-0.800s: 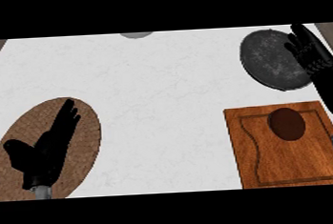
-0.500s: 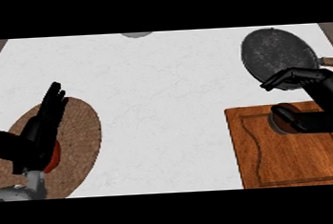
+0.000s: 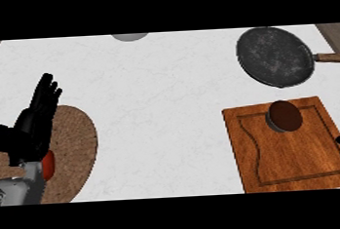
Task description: Pick the cupcake from the cutting board and place it in the pan
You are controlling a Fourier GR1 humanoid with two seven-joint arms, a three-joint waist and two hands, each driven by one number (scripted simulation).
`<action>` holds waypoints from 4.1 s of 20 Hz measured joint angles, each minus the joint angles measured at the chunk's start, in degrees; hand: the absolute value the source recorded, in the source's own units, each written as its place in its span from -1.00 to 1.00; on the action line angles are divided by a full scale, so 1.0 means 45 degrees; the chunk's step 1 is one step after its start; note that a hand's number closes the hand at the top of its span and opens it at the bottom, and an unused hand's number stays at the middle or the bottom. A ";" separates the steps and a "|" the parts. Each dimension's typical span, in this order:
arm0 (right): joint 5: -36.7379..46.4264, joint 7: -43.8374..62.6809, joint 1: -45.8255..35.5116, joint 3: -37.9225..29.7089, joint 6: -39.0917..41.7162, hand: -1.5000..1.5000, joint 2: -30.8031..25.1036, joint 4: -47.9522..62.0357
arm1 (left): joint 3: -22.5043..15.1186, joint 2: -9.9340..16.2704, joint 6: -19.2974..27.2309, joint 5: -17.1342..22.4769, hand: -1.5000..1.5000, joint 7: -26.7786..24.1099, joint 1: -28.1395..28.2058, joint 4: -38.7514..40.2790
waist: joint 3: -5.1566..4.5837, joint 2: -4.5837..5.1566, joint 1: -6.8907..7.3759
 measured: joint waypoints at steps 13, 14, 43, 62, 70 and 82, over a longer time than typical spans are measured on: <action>0.1431 0.0738 0.2398 -0.2765 0.1141 -1.00 -0.3923 -0.2881 | 0.0302 -0.0204 -0.0565 -0.0126 0.00 -0.0500 -0.0674 0.1191 | -0.0070 -0.0075 0.0230; 0.1389 0.1116 0.2462 -0.2949 0.1336 -1.00 -0.3932 -0.3381 | 0.0305 -0.0250 -0.0555 -0.0188 0.00 -0.0438 -0.0794 0.1246 | -0.0071 -0.0075 0.0248; 0.6107 0.6470 0.1035 0.0512 0.2958 -1.00 -0.0055 -0.7068 | 0.1013 -0.1232 -0.1268 -0.1260 0.00 -0.0244 -0.1274 0.1375 | -0.0056 -0.0029 0.0526; 0.9996 0.4968 0.0296 0.2145 0.2993 -1.00 0.0910 -0.4476 | 0.1773 -0.1460 -0.2100 -0.1466 0.00 -0.0252 -0.1185 0.1417 | -0.0057 -0.0032 0.0533; 1.2254 0.5669 -0.0369 0.3163 0.2522 -1.00 0.1147 -0.3600 | 0.1804 -0.1690 -0.2037 -0.1736 0.00 -0.0342 -0.1127 0.1445 | -0.0056 -0.0030 0.0551; 1.4147 0.5717 -0.0868 0.3580 0.2313 -1.00 0.1909 -0.2347 | 0.1999 -0.1910 -0.2190 -0.2013 0.00 -0.0303 -0.1370 0.1615 | -0.0058 -0.0033 0.0534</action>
